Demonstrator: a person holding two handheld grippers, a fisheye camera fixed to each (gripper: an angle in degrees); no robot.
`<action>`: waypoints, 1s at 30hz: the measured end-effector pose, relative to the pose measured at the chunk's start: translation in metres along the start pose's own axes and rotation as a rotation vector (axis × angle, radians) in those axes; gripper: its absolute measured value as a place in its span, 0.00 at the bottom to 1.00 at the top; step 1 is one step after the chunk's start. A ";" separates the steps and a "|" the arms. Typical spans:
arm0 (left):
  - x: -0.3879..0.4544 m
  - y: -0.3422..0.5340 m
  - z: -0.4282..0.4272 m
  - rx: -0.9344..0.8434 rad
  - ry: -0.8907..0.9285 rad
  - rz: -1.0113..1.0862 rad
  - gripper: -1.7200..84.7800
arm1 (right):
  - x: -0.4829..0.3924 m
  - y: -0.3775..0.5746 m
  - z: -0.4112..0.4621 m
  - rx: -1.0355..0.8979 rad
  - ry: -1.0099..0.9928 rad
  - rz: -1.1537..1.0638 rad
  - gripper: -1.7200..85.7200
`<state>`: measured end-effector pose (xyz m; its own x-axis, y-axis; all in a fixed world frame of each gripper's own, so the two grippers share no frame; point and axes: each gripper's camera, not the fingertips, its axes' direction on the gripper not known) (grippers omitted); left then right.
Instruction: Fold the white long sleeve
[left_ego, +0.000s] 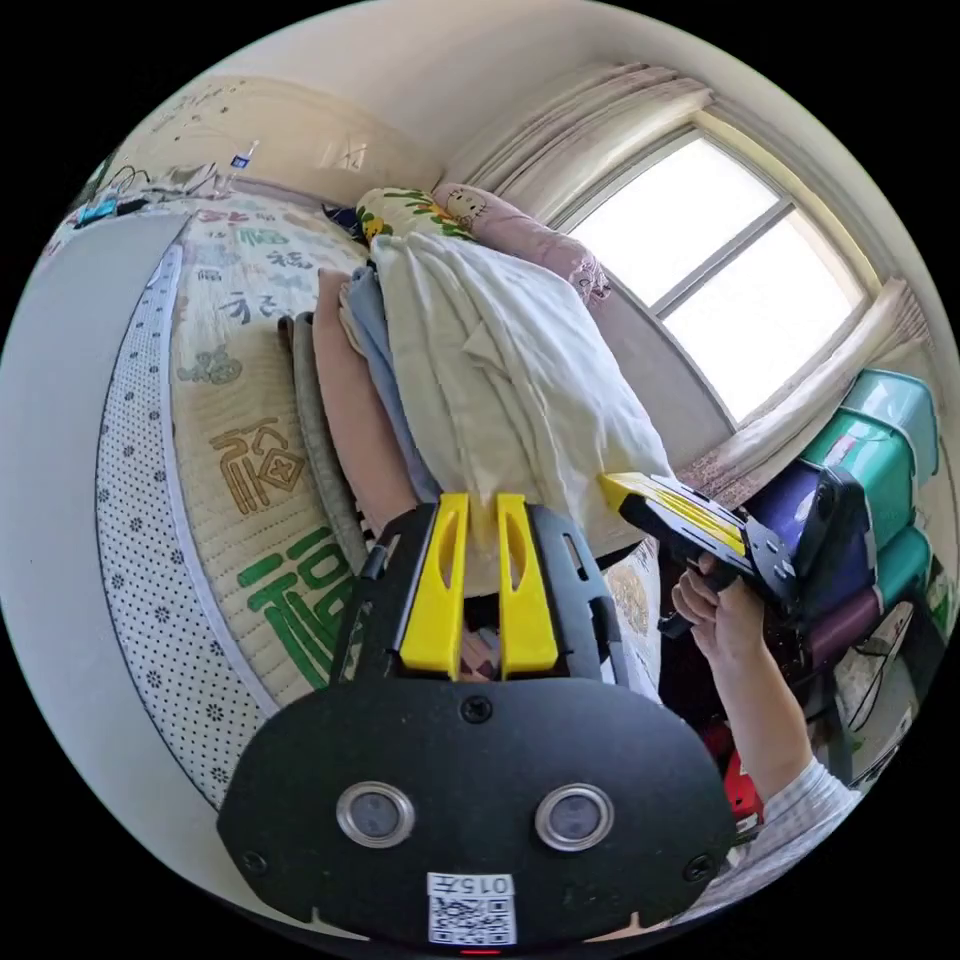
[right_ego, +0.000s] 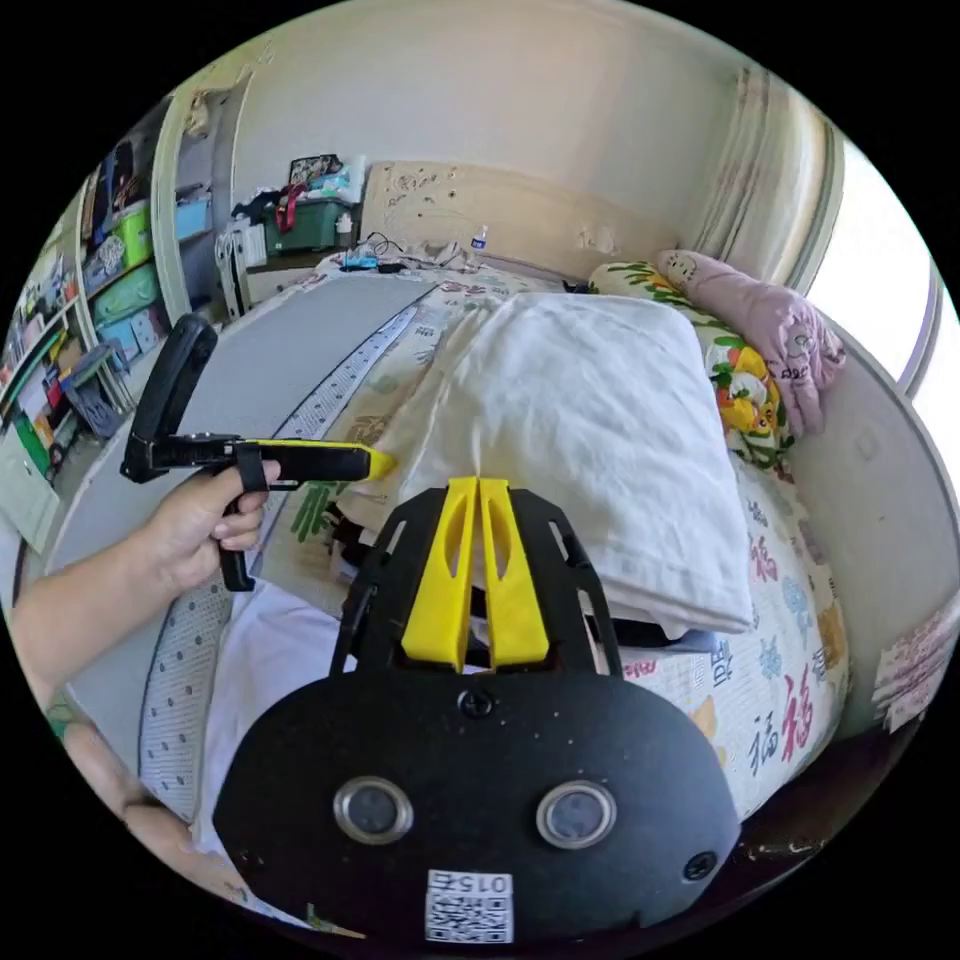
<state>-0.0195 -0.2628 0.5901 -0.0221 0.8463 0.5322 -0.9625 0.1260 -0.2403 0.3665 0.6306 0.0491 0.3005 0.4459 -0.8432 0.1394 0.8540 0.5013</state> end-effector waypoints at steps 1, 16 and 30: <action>0.003 0.000 -0.010 0.024 0.014 0.002 0.06 | 0.012 0.010 -0.015 0.044 0.005 0.024 0.01; 0.064 0.025 -0.166 0.171 -0.099 0.045 0.01 | 0.188 0.087 -0.272 0.516 -0.225 0.335 0.01; 0.075 0.153 -0.272 0.102 -0.149 0.141 0.18 | 0.123 0.021 -0.399 0.588 -0.561 0.077 0.01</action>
<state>-0.0948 -0.0395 0.3727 -0.1904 0.7648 0.6155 -0.9694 -0.0474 -0.2410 0.0303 0.8107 -0.1216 0.7356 0.1636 -0.6574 0.5247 0.4762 0.7057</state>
